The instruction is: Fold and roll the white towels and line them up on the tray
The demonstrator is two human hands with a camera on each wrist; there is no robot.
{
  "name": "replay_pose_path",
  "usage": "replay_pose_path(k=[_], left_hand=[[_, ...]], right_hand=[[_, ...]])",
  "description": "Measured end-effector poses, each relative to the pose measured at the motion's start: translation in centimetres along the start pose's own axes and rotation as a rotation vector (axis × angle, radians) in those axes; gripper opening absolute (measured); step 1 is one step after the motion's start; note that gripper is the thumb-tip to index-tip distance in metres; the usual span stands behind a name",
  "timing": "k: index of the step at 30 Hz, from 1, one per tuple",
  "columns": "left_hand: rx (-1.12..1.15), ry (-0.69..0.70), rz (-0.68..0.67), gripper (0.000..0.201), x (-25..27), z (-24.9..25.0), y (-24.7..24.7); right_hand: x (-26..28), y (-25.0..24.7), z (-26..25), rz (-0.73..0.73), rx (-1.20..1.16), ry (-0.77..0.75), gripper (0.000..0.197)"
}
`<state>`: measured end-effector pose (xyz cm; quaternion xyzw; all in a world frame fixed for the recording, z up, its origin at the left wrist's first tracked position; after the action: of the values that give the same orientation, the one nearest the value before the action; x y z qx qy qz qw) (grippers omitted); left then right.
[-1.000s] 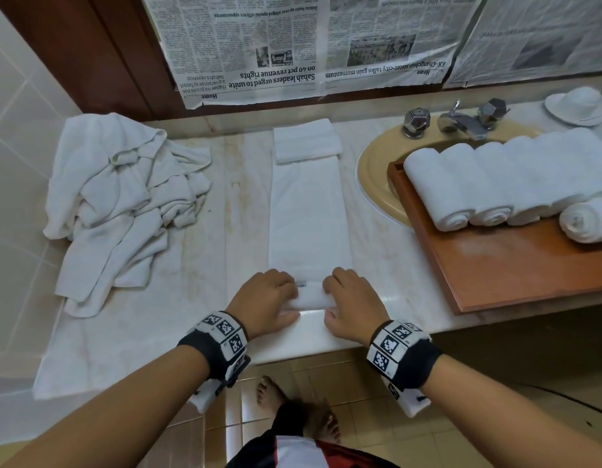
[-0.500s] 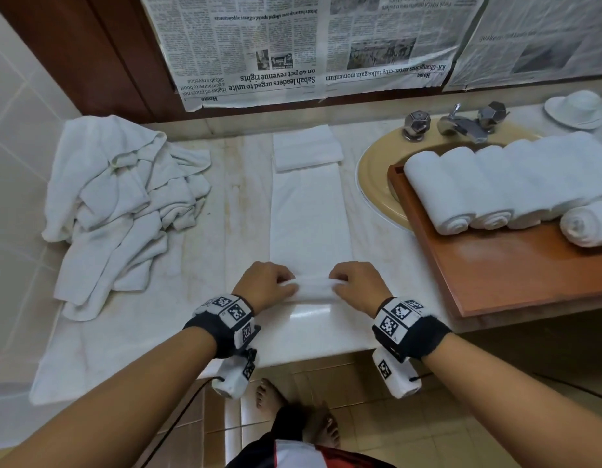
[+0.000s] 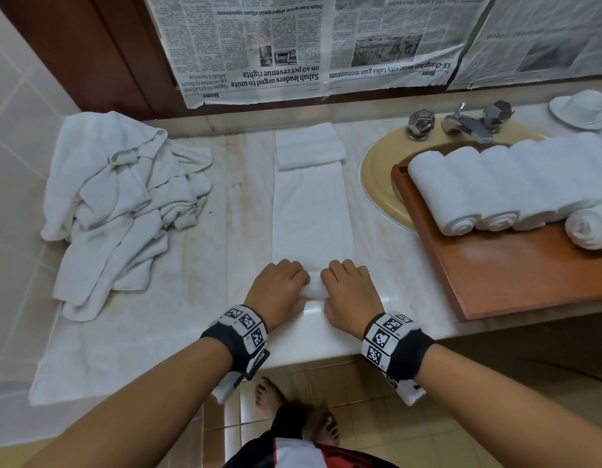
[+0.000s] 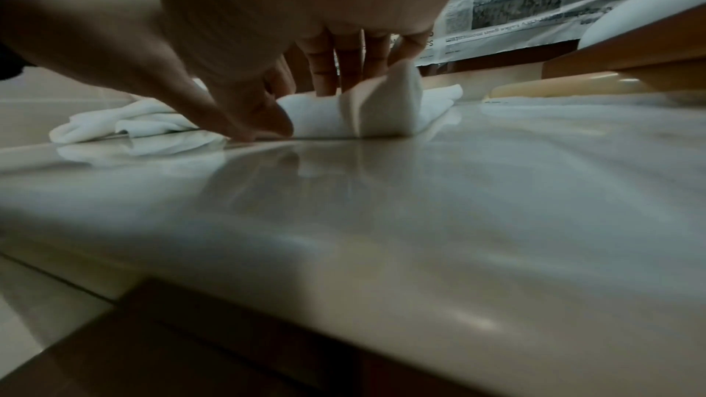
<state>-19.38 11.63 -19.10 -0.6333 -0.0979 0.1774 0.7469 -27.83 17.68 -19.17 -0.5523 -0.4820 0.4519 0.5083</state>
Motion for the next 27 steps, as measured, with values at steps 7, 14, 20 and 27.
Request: replay_pose_path(k=[7, 14, 20, 27], left_hand=[[0.022, -0.16, -0.173, 0.029, -1.6, -1.1, -0.6], [0.452, -0.436, -0.449, 0.023, -1.4, -4.0, -0.5], [0.394, -0.466, -0.261, 0.02, -2.6, -4.3, -0.2], [0.092, -0.162, -0.037, 0.013, -1.2, -0.7, -0.6]], right_hand=[[-1.2, 0.0, 1.2, -0.063, -0.112, -0.005, 0.028], [-2.5, -0.4, 3.9, -0.448, -0.557, 0.235, 0.023], [-4.0, -0.1, 4.3, -0.232, -0.42, 0.391, 0.022], [-1.8, -0.3, 0.9, 0.023, -0.179, 0.097, 0.022]])
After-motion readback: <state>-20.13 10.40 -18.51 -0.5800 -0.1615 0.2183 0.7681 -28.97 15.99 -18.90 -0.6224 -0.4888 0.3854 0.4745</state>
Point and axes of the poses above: each hand's wrist, its own x-axis away from the middle knuckle, its own y-axis out of the palm, z = x × y, the point moved 7 cm from there along -x, towards the middle knuckle, and after that the axes turned 1 degree about -x, right-handed, at the moved point
